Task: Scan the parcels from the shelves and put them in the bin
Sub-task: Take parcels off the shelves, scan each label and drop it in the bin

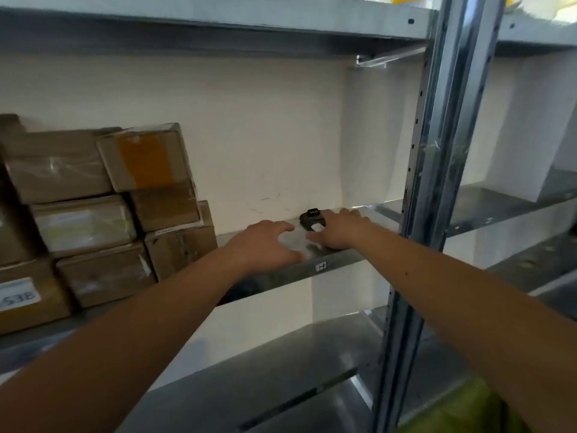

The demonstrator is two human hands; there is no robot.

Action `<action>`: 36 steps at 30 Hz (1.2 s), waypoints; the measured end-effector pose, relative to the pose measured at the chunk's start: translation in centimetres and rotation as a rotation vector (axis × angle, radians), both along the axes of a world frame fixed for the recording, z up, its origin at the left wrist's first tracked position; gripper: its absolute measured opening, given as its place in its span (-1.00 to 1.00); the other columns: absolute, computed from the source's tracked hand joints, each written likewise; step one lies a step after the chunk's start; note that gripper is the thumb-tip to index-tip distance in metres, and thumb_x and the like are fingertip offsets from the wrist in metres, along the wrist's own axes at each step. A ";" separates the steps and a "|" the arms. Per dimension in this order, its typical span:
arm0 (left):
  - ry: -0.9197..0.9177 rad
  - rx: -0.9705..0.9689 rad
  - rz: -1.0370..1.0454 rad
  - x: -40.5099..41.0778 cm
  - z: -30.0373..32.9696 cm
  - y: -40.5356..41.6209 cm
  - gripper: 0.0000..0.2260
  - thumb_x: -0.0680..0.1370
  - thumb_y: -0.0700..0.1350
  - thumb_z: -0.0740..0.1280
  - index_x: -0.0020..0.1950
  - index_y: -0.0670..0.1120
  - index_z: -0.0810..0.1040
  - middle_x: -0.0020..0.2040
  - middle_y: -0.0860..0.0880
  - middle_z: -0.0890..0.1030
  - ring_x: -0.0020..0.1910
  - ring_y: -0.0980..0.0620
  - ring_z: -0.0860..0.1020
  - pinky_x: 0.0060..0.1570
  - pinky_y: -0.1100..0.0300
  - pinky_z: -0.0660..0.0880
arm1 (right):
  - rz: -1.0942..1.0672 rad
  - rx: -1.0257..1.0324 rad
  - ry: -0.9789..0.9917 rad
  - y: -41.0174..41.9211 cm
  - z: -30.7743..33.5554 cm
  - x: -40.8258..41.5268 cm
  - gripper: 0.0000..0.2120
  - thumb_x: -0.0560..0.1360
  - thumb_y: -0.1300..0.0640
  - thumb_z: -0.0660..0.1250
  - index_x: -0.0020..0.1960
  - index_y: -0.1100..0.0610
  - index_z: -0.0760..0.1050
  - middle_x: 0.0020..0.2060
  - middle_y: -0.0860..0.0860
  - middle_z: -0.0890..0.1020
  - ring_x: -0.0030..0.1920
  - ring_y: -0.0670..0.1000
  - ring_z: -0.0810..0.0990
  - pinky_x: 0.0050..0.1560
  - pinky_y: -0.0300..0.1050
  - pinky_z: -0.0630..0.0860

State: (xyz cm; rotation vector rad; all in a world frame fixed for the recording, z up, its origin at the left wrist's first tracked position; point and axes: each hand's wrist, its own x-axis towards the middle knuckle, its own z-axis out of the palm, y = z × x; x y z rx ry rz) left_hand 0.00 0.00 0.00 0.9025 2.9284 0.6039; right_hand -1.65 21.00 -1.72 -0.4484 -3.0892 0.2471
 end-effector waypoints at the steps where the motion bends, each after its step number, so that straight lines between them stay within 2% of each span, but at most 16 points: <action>1: -0.004 -0.005 0.005 -0.3 -0.1 0.2 -0.27 0.50 0.28 0.45 0.61 0.17 0.32 0.58 0.02 0.37 0.49 -0.03 0.39 0.31 0.10 0.38 | -0.008 0.006 -0.030 0.1 -0.2 -0.2 -0.10 0.48 -0.52 0.16 0.65 -0.05 0.10 0.57 0.20 0.28 0.55 0.29 0.22 0.51 0.34 0.18; 5: -0.030 -0.023 0.042 -1.6 -0.9 0.7 -0.28 0.49 0.28 0.44 0.61 0.18 0.32 0.60 0.03 0.35 0.49 -0.02 0.39 0.30 0.08 0.39 | -0.027 0.057 -0.018 -0.1 -0.5 -1.1 -0.13 0.49 -0.52 0.10 0.65 -0.08 0.09 0.58 0.16 0.30 0.57 0.27 0.21 0.47 0.33 0.15; 9: -0.042 -0.020 0.044 -2.7 -1.3 1.0 -0.28 0.49 0.29 0.44 0.61 0.16 0.33 0.60 0.02 0.35 0.49 -0.03 0.40 0.38 0.03 0.41 | -0.032 0.058 -0.048 -0.6 -0.1 -2.3 -0.38 0.62 -0.32 0.10 0.60 -0.08 0.20 0.53 0.15 0.34 0.53 0.26 0.22 0.41 0.30 0.26; 12: -0.029 -0.012 0.054 -3.4 -1.7 0.9 -0.29 0.49 0.31 0.44 0.59 0.14 0.37 0.59 0.02 0.37 0.48 -0.04 0.41 0.41 0.00 0.41 | -0.020 0.079 -0.103 -1.3 0.1 -3.1 -0.48 0.63 -0.21 0.13 0.52 -0.03 0.30 0.44 0.14 0.43 0.43 0.27 0.34 0.40 0.30 0.31; 14: -0.028 -0.001 0.050 -3.5 -2.0 0.6 -0.31 0.50 0.31 0.44 0.57 0.14 0.40 0.58 0.02 0.38 0.48 -0.03 0.42 0.42 0.00 0.41 | 0.044 0.089 -0.122 -1.5 0.7 -3.1 -0.57 0.66 -0.10 0.18 0.46 0.05 0.37 0.35 0.11 0.51 0.31 0.22 0.47 0.37 0.22 0.36; 17: -0.041 0.054 0.044 -3.5 -2.5 0.0 -0.36 0.50 0.30 0.44 0.54 0.13 0.44 0.53 0.03 0.44 0.31 0.04 0.47 0.30 0.06 0.45 | 0.127 0.031 -0.131 -1.4 2.4 -1.8 -0.67 0.63 0.01 0.32 0.30 0.18 0.51 0.11 0.12 0.62 0.06 0.13 0.58 0.05 -0.01 0.48; 20: -0.028 0.062 0.036 -3.5 -2.7 -0.4 -0.40 0.51 0.30 0.44 0.50 0.13 0.48 0.49 0.04 0.47 0.20 0.10 0.46 0.26 0.05 0.47 | 0.123 -0.004 -0.153 -1.1 3.4 -0.4 -0.72 0.50 0.07 0.46 0.14 0.19 0.58 -0.01 0.13 0.65 -0.04 0.13 0.63 -0.17 -0.09 0.46; 26: -0.037 0.139 0.044 -3.1 -3.0 -0.4 -0.48 0.52 0.29 0.44 0.43 0.15 0.53 0.43 0.07 0.50 0.22 0.08 0.49 0.29 0.01 0.50 | 0.078 -0.069 -0.120 -0.8 3.3 1.3 -0.70 0.37 0.01 0.47 0.05 0.11 0.61 -0.07 0.07 0.66 -0.11 0.07 0.64 -0.19 -0.12 0.50; 30: -0.049 0.196 0.057 -2.8 -3.2 -0.8 -0.53 0.53 0.26 0.45 0.40 0.15 0.56 0.44 0.08 0.50 0.30 0.06 0.49 0.32 0.02 0.49 | 0.083 -0.076 -0.125 -0.8 2.9 2.5 -0.73 0.47 0.04 0.38 0.11 0.15 0.60 -0.09 0.07 0.63 -0.16 0.06 0.59 -0.22 -0.14 0.44; 32: -0.054 0.228 0.057 -2.7 -3.1 -1.0 -0.55 0.53 0.25 0.45 0.38 0.16 0.57 0.45 0.10 0.49 0.35 0.06 0.48 0.37 0.00 0.47 | 0.101 -0.024 -0.114 -1.0 2.7 3.5 -0.69 0.60 -0.02 0.27 0.23 0.15 0.54 0.02 0.09 0.62 -0.05 0.08 0.59 -0.11 -0.10 0.46; 34: -0.053 0.250 0.050 -2.6 -3.1 -1.2 -0.57 0.53 0.25 0.44 0.37 0.16 0.58 0.45 0.11 0.49 0.38 0.07 0.46 0.39 0.03 0.44 | 0.136 0.012 -0.110 -1.1 2.4 4.3 -0.63 0.70 -0.06 0.13 0.37 0.12 0.45 0.21 0.11 0.58 0.12 0.13 0.55 0.09 -0.04 0.44; 36: -0.049 0.259 0.048 -2.5 -3.1 -1.4 -0.58 0.53 0.24 0.44 0.36 0.16 0.58 0.46 0.11 0.48 0.41 0.07 0.44 0.39 0.07 0.40 | 0.152 0.048 -0.099 -1.0 1.9 5.1 -0.55 0.72 -0.13 0.07 0.50 0.07 0.34 0.33 0.11 0.52 0.25 0.18 0.51 0.20 0.01 0.41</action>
